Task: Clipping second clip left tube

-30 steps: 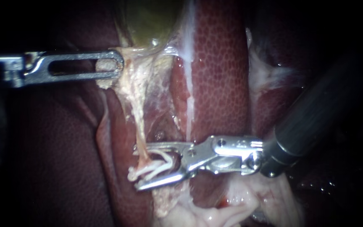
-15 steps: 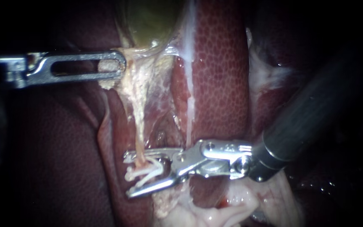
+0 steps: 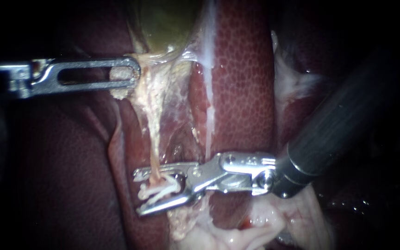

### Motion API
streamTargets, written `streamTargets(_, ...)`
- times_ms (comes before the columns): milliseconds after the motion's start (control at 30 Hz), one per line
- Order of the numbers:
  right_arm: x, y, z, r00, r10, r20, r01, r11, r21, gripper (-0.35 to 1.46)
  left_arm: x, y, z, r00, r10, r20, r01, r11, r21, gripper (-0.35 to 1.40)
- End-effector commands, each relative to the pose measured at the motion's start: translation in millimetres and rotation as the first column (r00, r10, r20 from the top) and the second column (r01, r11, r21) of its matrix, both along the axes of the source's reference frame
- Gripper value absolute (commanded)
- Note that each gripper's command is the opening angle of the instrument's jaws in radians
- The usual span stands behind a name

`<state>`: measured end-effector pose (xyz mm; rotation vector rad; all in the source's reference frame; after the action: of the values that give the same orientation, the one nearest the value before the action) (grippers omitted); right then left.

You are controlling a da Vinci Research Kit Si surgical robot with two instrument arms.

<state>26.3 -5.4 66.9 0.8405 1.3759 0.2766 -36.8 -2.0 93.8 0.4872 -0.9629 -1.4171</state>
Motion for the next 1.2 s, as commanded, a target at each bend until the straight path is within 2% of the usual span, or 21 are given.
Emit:
streamTargets(33,0.0,0.0,0.1,1.0000,0.000,0.000,0.000,1.000,0.000,0.41,0.0,0.0,0.0,1.0000,0.000,0.000,0.000,1.000,0.000,-0.35)
streamTargets(233,-0.3,0.2,0.4,1.0000,-0.001,-0.001,0.001,1.000,0.000,0.30,0.0,0.0,0.0,1.0000,0.000,0.000,0.000,1.000,0.000,-0.35)
streamTargets(733,-0.8,0.4,0.9,0.9998,-0.017,0.012,0.017,1.000,-0.006,-0.15,-0.1,0.0,0.0,1.0000,0.000,0.000,0.000,1.000,0.000,-0.35)
streamTargets(867,-0.9,0.4,0.9,0.9994,-0.029,0.017,0.030,1.000,-0.009,-0.35,-0.1,0.0,0.0,1.0000,0.000,0.000,0.000,1.000,0.000,-0.35)
streamTargets(1200,-1.1,0.5,1.1,0.9992,-0.035,0.021,0.035,0.999,0.001,-0.35,-0.1,0.0,0.0,1.0000,0.000,0.000,0.000,1.000,0.000,-0.35)
